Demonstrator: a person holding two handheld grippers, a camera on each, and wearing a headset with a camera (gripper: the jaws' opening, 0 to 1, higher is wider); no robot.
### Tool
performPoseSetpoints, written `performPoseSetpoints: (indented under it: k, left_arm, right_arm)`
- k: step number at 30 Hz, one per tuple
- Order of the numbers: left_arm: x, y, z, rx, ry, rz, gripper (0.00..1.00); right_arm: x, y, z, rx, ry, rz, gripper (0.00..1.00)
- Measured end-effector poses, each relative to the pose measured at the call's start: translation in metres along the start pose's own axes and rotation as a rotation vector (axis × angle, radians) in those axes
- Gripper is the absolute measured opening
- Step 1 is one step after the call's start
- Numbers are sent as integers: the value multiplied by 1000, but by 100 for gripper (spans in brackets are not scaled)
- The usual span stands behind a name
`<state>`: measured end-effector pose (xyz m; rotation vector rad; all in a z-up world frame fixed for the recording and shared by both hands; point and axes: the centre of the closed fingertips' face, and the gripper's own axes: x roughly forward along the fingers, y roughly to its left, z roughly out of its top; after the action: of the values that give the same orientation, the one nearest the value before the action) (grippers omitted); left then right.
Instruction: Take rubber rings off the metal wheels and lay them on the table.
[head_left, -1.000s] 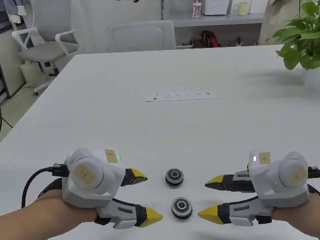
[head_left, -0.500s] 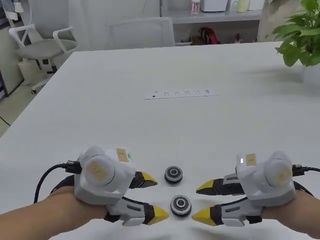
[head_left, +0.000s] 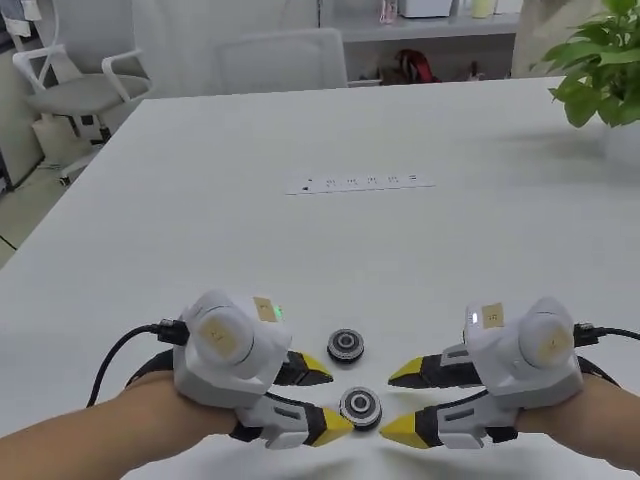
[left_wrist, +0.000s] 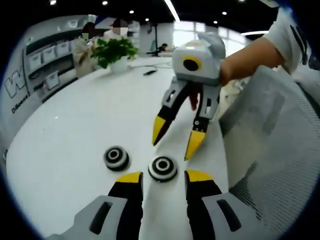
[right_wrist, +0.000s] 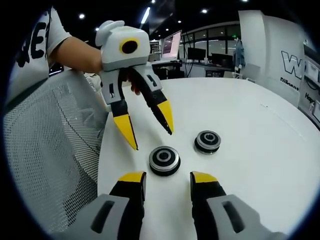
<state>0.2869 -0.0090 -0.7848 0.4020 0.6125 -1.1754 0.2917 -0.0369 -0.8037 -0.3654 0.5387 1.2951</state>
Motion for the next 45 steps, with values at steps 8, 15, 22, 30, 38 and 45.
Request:
performPoseSetpoints:
  k: [8, 15, 22, 30, 38, 45]
  left_arm:
    - [12, -3, 2, -17, 0, -11, 29]
    - [18, -3, 0, -28, 13, -4, 23]
    - [22, -1, 2, 0, 12, 12, 17]
    - [24, -1, 2, 47, 2, 31, 14]
    - [23, 0, 2, 34, -6, 48, 14]
    - [22, 0, 2, 27, -9, 50, 14]
  right_arm:
    - [1, 1, 0, 3, -3, 2, 33]
    - [1, 2, -3, -4, 10, 3, 33]
    - [2, 3, -4, -5, 10, 8, 33]
    - [6, 5, 0, -6, 4, 16, 32]
    - [11, 7, 1, 39, -12, 25, 31]
    - [14, 2, 9, 105, -50, 15, 31]
